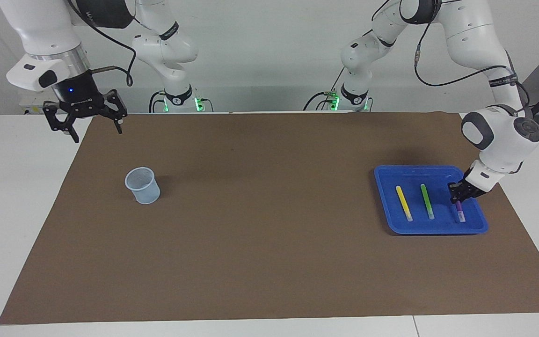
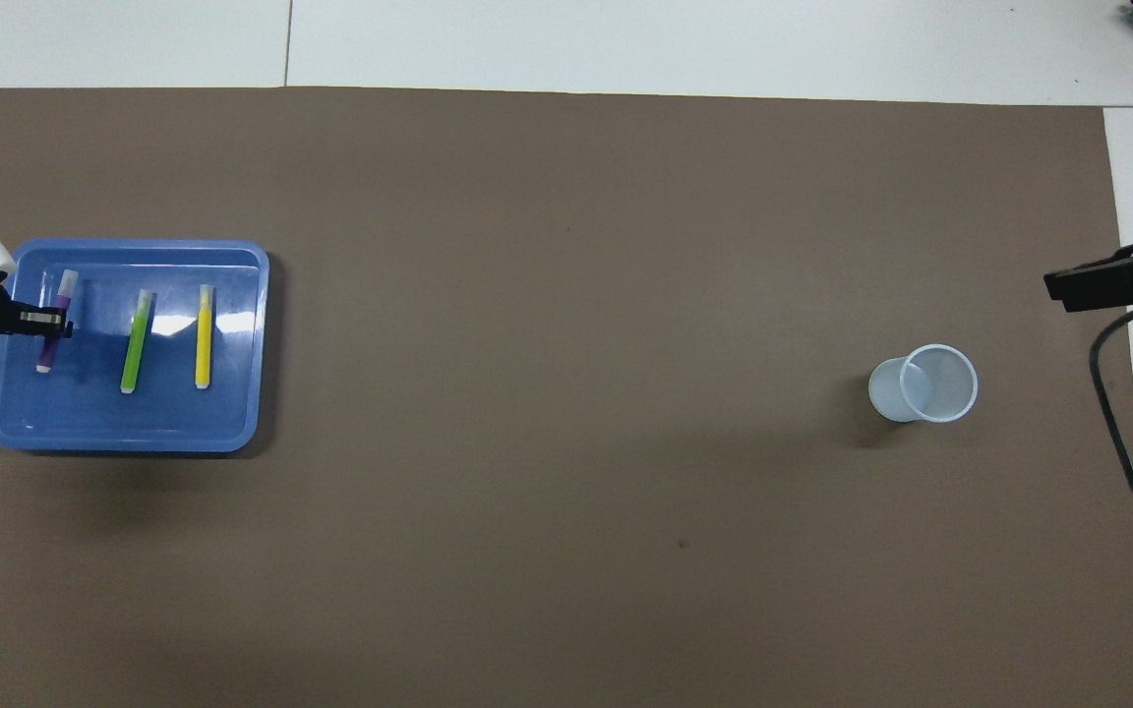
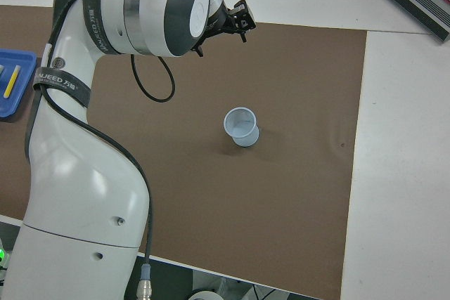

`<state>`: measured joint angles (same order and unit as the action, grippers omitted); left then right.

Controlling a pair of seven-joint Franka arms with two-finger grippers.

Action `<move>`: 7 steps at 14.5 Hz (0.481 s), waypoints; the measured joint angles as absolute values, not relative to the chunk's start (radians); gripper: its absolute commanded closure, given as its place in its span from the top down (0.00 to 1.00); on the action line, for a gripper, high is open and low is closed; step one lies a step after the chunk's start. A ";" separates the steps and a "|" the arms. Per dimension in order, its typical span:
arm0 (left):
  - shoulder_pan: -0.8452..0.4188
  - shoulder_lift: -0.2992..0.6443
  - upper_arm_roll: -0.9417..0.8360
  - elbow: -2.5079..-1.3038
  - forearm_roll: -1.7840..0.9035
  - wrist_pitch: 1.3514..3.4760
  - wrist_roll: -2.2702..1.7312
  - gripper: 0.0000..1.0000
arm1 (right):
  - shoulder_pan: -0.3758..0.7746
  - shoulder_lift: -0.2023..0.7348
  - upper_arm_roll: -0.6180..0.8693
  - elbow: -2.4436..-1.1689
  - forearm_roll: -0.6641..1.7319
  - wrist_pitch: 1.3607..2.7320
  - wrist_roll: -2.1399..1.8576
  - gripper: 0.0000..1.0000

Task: Right arm passes pens to left for tray arrangement
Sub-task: 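Set the purple pen upright in the tray and open the left gripper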

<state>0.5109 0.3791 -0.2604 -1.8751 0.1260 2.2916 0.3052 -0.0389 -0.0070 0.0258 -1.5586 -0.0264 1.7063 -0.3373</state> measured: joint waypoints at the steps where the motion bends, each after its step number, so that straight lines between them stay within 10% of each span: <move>1: 0.512 0.380 -0.260 -1.875 0.126 2.298 0.305 0.00 | -0.035 -0.007 0.026 -1.556 -0.026 1.703 -0.324 1.00; 6: 0.512 0.392 -0.261 -1.898 0.126 2.357 0.305 0.00 | -0.032 -0.007 0.000 -1.554 -0.026 1.695 -0.316 1.00; 7: 0.513 0.397 -0.261 -1.907 0.126 2.371 0.305 0.15 | -0.032 -0.007 -0.005 -1.554 -0.026 1.694 -0.316 1.00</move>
<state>0.5131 0.3965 -0.2610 -1.9075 0.1263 2.3707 0.3052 -0.0324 -0.0069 -0.0051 -1.5543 -0.0264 1.6943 -0.3156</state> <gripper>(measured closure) 0.819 0.000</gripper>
